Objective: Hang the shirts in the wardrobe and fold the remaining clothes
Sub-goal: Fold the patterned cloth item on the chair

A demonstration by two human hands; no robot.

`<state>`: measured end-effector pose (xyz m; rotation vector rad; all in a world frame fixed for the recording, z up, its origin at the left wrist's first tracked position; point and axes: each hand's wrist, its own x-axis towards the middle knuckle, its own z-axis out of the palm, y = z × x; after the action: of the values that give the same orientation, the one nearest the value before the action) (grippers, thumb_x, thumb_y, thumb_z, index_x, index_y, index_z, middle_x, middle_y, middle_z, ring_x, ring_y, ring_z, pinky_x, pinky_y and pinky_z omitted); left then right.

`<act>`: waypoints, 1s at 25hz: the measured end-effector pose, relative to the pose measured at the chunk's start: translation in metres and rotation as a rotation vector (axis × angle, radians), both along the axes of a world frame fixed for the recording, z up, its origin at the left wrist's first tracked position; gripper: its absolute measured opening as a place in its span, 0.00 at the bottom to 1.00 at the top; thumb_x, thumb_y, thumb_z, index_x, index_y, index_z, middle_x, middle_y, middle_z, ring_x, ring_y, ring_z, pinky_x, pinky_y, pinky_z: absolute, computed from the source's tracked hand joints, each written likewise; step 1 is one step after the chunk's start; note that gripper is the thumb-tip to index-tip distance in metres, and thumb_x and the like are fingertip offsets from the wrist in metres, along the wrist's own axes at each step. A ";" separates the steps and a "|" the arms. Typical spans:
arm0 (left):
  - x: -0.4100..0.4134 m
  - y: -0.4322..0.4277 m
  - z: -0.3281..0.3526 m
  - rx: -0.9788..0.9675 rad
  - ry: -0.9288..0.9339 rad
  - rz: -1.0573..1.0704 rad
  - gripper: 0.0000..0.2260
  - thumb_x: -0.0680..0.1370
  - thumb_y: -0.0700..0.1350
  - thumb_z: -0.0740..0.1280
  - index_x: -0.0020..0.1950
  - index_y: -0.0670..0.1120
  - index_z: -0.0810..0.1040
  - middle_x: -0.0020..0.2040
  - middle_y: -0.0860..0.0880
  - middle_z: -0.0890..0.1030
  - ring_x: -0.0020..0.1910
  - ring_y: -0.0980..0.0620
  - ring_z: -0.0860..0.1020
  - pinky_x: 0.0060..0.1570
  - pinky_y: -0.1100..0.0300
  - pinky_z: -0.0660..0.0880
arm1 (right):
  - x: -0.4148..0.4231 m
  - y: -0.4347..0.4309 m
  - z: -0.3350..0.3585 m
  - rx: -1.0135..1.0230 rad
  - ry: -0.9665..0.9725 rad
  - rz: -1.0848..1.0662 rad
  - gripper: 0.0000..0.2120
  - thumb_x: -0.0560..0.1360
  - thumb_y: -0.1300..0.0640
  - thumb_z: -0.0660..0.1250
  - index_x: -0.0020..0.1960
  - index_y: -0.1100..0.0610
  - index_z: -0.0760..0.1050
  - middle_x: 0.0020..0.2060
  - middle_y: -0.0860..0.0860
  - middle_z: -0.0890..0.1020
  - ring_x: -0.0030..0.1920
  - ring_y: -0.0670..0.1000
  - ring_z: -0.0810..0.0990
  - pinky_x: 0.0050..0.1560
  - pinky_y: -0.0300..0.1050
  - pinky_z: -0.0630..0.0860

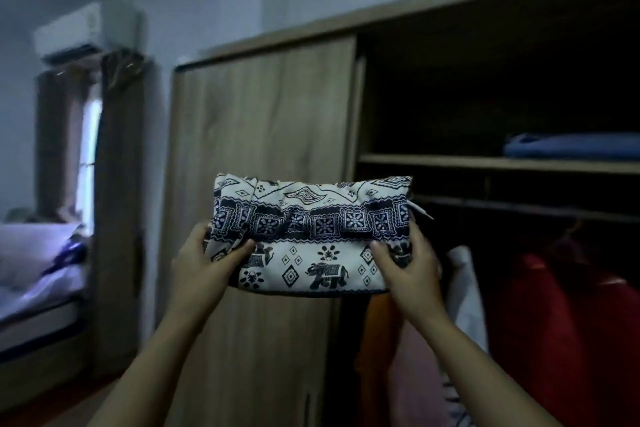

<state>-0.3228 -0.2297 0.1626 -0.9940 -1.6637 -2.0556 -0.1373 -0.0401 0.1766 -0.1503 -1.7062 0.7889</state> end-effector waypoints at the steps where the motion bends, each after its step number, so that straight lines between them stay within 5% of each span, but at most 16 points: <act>1: 0.015 0.023 0.020 0.022 0.072 -0.010 0.16 0.64 0.51 0.77 0.48 0.53 0.77 0.45 0.61 0.83 0.46 0.58 0.80 0.47 0.62 0.76 | 0.024 0.014 0.021 0.039 0.031 -0.067 0.22 0.70 0.56 0.69 0.63 0.47 0.72 0.54 0.47 0.82 0.56 0.45 0.80 0.59 0.44 0.75; 3: 0.048 0.066 0.054 0.041 0.196 -0.034 0.19 0.64 0.52 0.77 0.51 0.53 0.76 0.41 0.62 0.82 0.43 0.59 0.79 0.41 0.71 0.72 | 0.073 0.043 0.055 0.105 0.064 -0.202 0.23 0.69 0.54 0.69 0.64 0.47 0.72 0.55 0.46 0.81 0.57 0.45 0.79 0.60 0.45 0.75; 8: 0.128 0.166 0.113 0.111 0.405 -0.067 0.24 0.68 0.48 0.75 0.61 0.47 0.73 0.45 0.50 0.82 0.45 0.51 0.79 0.41 0.62 0.68 | 0.180 0.098 0.108 0.242 0.074 -0.507 0.22 0.72 0.56 0.70 0.64 0.49 0.70 0.58 0.47 0.79 0.58 0.45 0.77 0.61 0.41 0.73; 12: 0.179 0.242 0.153 0.206 0.453 -0.191 0.25 0.69 0.47 0.75 0.62 0.44 0.72 0.45 0.53 0.78 0.44 0.56 0.77 0.37 0.75 0.67 | 0.248 0.140 0.154 0.370 0.047 -0.768 0.22 0.74 0.57 0.69 0.66 0.58 0.70 0.58 0.48 0.76 0.58 0.47 0.75 0.60 0.42 0.71; 16: 0.212 0.302 0.197 0.258 0.423 -0.259 0.26 0.70 0.49 0.75 0.63 0.44 0.69 0.49 0.53 0.76 0.47 0.55 0.75 0.46 0.64 0.68 | 0.282 0.183 0.205 0.476 -0.027 -1.040 0.18 0.75 0.56 0.66 0.62 0.62 0.70 0.54 0.55 0.77 0.54 0.54 0.75 0.51 0.41 0.67; 20: 0.232 0.365 0.231 0.176 0.341 -0.275 0.27 0.70 0.50 0.74 0.63 0.45 0.66 0.49 0.50 0.75 0.49 0.49 0.75 0.49 0.60 0.69 | 0.289 0.237 0.237 0.399 -0.247 -1.285 0.19 0.77 0.53 0.63 0.63 0.63 0.66 0.57 0.60 0.75 0.57 0.59 0.74 0.51 0.49 0.71; 25: 0.212 0.422 0.245 -0.238 0.171 -0.181 0.28 0.73 0.55 0.67 0.66 0.41 0.67 0.62 0.37 0.74 0.61 0.37 0.73 0.60 0.48 0.71 | 0.289 0.276 0.254 0.059 -0.623 -1.407 0.28 0.74 0.48 0.66 0.67 0.63 0.65 0.65 0.64 0.69 0.64 0.63 0.71 0.61 0.52 0.71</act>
<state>-0.1104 0.1926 0.4073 -1.4032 -1.8146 -1.8444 0.1522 0.2355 0.4305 -1.4739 -1.6426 -0.4195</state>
